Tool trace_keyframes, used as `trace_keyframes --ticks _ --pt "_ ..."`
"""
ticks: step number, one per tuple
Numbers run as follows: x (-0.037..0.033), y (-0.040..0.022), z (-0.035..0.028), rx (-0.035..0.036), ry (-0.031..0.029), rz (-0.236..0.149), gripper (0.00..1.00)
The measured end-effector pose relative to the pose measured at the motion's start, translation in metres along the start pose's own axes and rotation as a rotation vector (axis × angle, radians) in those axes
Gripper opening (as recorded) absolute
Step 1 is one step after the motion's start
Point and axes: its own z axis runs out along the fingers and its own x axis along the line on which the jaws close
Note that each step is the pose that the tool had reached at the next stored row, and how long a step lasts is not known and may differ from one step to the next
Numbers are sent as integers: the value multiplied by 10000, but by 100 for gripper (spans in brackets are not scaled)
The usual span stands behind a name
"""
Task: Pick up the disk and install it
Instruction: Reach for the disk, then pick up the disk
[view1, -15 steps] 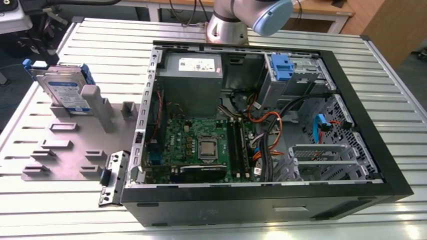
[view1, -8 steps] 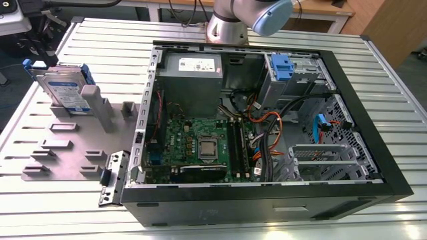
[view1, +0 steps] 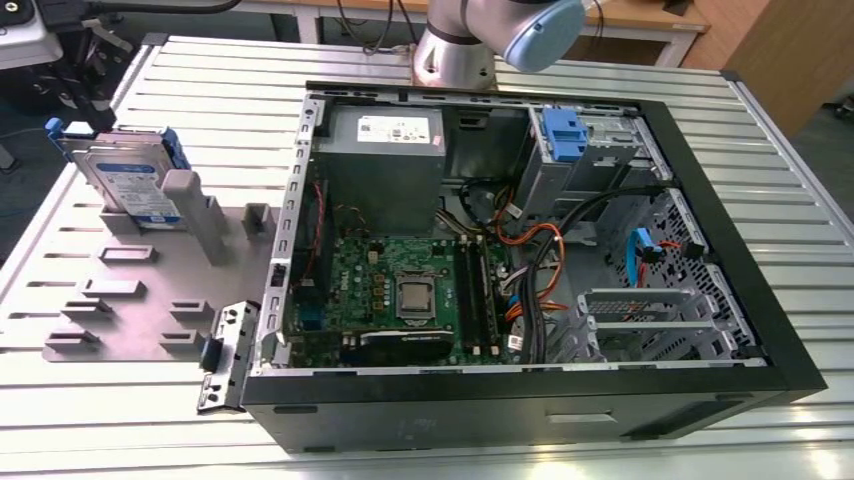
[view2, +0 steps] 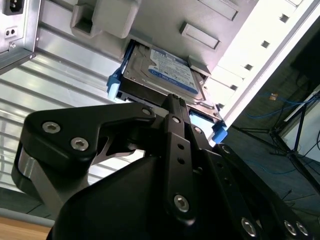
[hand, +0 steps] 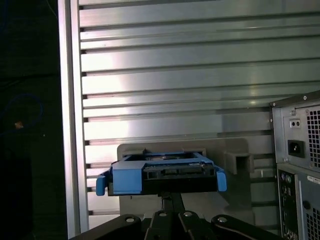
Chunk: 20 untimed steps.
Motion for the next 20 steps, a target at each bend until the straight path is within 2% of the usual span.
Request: trace_keyframes --ticks 8,20 --pt "78 71 65 -1 -7 -1 11" --pt "86 82 89 -1 -11 -1 11"
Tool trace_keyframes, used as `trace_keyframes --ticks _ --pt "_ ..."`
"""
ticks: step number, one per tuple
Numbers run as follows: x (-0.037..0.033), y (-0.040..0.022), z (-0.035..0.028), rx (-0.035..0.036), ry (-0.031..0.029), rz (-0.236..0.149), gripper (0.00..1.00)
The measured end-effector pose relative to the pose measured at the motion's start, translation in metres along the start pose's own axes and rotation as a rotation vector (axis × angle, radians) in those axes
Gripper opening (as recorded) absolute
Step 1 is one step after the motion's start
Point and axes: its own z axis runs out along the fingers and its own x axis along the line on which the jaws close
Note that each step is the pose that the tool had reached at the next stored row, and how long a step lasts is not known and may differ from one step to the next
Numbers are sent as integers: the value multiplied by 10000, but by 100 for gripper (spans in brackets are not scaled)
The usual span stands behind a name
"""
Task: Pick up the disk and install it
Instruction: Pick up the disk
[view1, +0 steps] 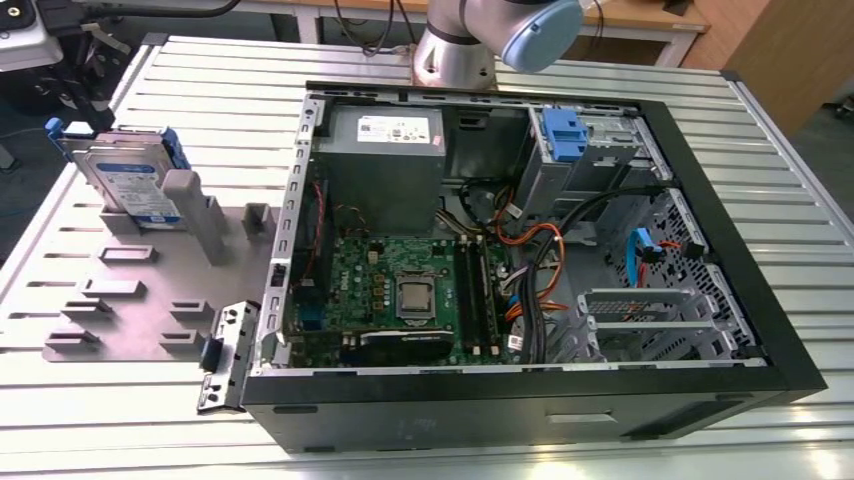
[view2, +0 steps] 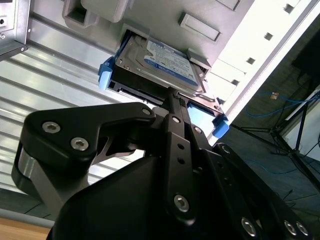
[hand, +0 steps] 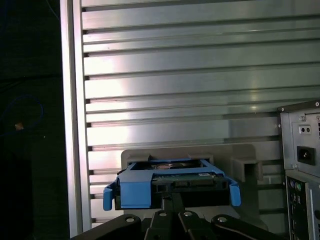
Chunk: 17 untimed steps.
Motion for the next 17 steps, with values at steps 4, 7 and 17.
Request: trace_keyframes --ticks 4,7,17 --pt "0 0 0 0 0 -1 11" --pt "0 0 0 0 1 -37 11" --pt "0 0 1 14 28 -708 11"
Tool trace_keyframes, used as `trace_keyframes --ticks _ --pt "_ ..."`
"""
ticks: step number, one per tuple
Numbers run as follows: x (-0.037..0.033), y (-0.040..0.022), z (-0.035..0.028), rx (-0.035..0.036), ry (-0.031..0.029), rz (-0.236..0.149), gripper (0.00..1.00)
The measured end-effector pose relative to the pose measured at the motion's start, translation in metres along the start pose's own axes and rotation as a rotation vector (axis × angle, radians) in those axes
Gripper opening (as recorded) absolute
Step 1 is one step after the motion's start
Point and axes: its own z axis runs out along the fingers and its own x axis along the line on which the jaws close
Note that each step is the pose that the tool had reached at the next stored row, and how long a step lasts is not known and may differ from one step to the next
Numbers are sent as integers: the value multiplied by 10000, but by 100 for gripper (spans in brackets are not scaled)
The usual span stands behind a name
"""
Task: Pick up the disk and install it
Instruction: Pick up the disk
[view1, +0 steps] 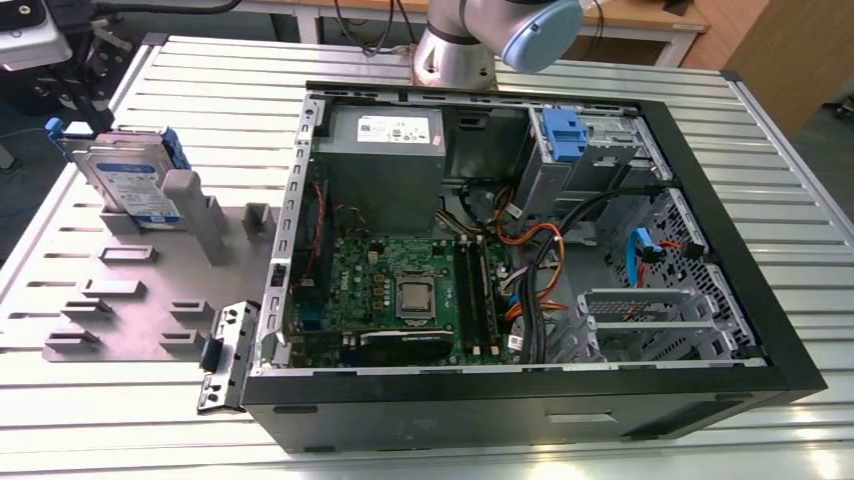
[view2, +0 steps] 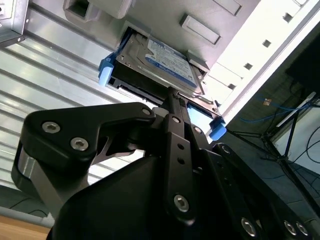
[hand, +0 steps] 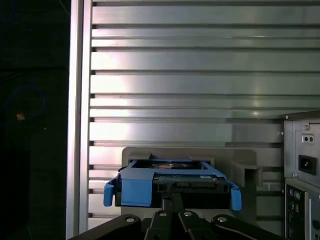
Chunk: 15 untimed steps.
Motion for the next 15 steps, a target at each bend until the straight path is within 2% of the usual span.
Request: trace_keyframes --ticks 5,15 --pt "0 0 0 11 22 -539 11" --pt "-1 0 0 46 93 -2273 11"
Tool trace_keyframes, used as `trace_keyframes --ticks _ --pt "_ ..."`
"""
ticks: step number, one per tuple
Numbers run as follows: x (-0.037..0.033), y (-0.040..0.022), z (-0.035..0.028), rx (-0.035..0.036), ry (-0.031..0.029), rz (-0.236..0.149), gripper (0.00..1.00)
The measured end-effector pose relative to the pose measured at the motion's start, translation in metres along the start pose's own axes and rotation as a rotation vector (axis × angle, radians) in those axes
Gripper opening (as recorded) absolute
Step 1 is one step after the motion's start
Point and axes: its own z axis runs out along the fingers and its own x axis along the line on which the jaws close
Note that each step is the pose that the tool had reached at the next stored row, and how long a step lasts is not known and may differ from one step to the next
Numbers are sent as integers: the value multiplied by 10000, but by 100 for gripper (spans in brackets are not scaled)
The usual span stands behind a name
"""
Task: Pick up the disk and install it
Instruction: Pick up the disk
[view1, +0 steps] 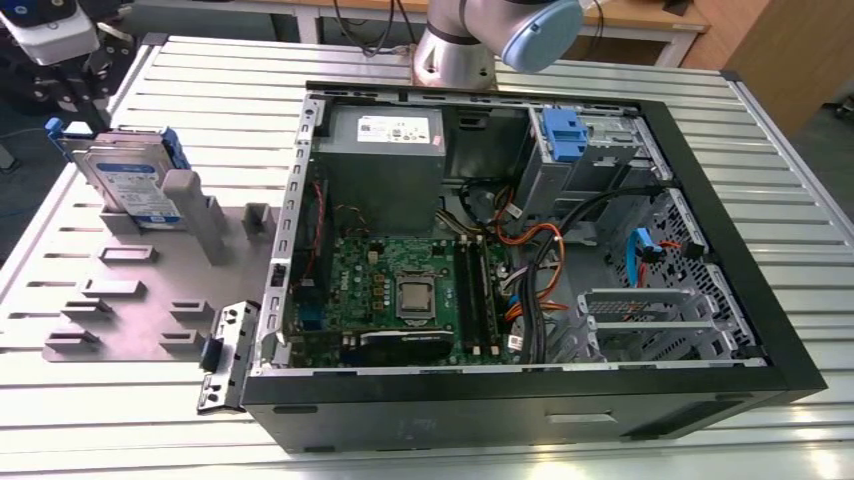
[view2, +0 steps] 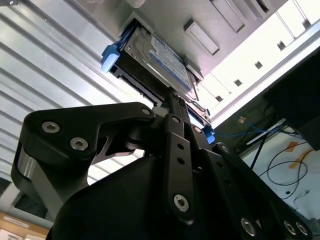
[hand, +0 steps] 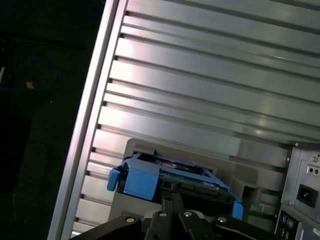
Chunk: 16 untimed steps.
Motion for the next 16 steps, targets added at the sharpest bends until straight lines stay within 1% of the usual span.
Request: trace_keyframes --ticks 16 --pt "0 0 3 59 118 -2909 11"
